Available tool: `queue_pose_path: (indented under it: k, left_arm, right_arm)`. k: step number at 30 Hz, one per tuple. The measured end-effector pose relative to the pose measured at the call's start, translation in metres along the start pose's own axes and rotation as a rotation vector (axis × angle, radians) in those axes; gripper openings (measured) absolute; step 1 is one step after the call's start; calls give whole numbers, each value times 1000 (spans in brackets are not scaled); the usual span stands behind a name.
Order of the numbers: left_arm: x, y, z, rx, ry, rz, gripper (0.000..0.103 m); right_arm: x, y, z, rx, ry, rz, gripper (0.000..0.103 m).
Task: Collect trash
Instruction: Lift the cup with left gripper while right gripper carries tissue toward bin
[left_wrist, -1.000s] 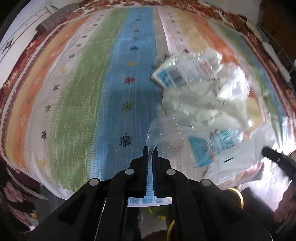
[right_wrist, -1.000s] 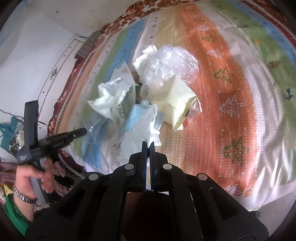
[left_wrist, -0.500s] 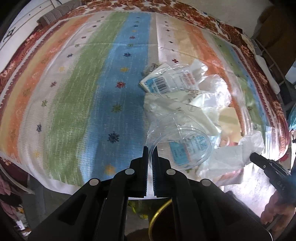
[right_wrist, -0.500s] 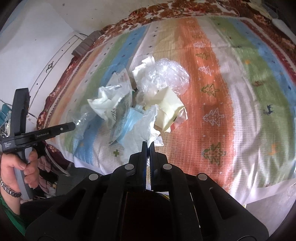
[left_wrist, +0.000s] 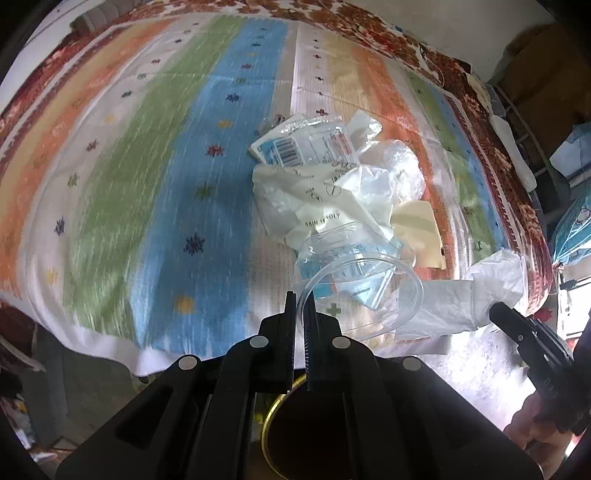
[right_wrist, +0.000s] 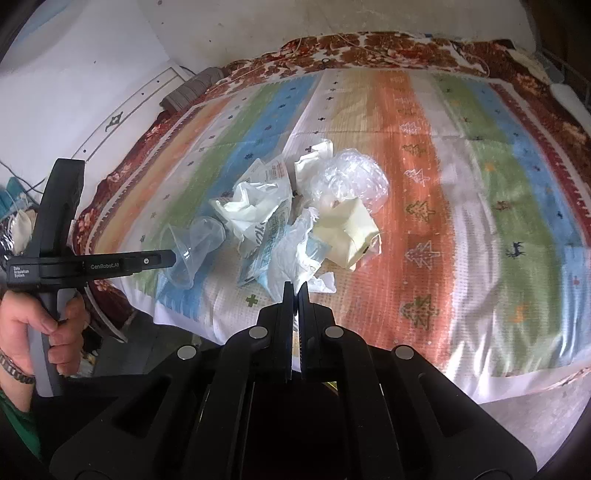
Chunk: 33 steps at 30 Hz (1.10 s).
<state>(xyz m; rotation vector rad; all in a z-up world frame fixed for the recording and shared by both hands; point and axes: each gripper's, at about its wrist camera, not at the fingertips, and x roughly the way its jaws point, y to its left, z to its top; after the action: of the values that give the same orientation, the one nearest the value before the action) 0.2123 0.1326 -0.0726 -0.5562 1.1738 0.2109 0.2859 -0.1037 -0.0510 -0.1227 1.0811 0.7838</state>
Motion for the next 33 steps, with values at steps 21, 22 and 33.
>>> queue_pose_path:
  k: [21,22,33]
  left_arm:
    - [-38,-25,-41,17,-39,-143,3]
    - [-39,-25,-43,14,-38,-151,3]
    - [-44,-36,-72,15,-49,-150,3]
  right_arm:
    - [-50,32,-38,-114,-78,-112,2]
    - [-52,34,-41,-116,-83,-116,2]
    - [-73,45,-73,-127,-109,-118,2]
